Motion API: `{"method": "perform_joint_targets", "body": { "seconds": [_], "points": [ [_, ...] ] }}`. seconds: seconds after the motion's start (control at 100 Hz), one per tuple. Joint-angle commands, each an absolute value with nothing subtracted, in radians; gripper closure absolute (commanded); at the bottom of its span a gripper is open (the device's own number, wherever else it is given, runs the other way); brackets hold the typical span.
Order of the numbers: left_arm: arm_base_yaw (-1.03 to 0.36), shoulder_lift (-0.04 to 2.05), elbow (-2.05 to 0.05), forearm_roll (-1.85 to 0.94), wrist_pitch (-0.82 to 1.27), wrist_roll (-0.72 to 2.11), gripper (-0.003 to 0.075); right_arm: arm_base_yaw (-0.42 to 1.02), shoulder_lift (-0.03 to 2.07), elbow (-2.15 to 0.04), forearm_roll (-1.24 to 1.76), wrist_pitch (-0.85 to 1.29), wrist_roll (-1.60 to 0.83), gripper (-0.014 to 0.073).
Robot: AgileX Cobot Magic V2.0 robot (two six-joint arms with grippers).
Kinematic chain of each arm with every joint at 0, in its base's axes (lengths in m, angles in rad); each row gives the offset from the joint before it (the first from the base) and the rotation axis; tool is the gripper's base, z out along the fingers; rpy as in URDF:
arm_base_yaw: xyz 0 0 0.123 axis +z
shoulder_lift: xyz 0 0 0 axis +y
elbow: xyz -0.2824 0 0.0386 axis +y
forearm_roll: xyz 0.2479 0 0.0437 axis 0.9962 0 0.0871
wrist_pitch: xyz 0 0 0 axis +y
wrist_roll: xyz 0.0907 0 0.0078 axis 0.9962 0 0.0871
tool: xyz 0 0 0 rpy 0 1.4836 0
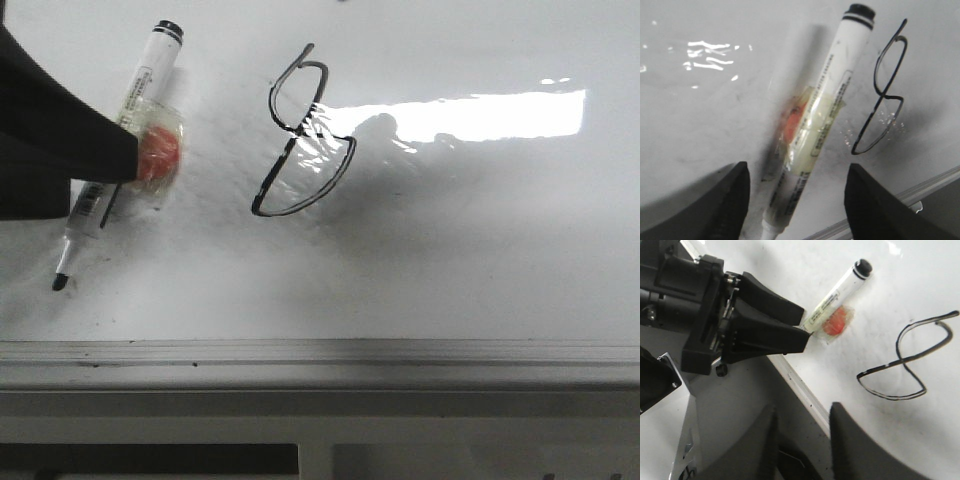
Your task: Write number 8 on whiteboard
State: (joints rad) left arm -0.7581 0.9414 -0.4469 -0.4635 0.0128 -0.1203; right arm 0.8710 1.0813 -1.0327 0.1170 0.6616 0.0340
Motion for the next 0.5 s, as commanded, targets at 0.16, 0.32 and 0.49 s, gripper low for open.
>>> {"method": "perform_joint_targets", "body": {
  "seconds": [0.16,0.32,0.49],
  "points": [
    [-0.755,0.726,-0.475,-0.380,0.015,-0.119,0.0717,0.870,0.907,-0.986,0.041,0.597,0.025,0.0656],
    [-0.755,0.578,-0.438,-0.320,0.017,-0.119,0.0741,0.870,0.754,-0.827,0.015,0.477,0.025,0.0656],
    [-0.755,0.399,-0.361,-0.262,0.015,-0.119,0.0741,0.870,0.534,-0.621,-0.028,0.341,0.016,0.0655]
  ]
}}
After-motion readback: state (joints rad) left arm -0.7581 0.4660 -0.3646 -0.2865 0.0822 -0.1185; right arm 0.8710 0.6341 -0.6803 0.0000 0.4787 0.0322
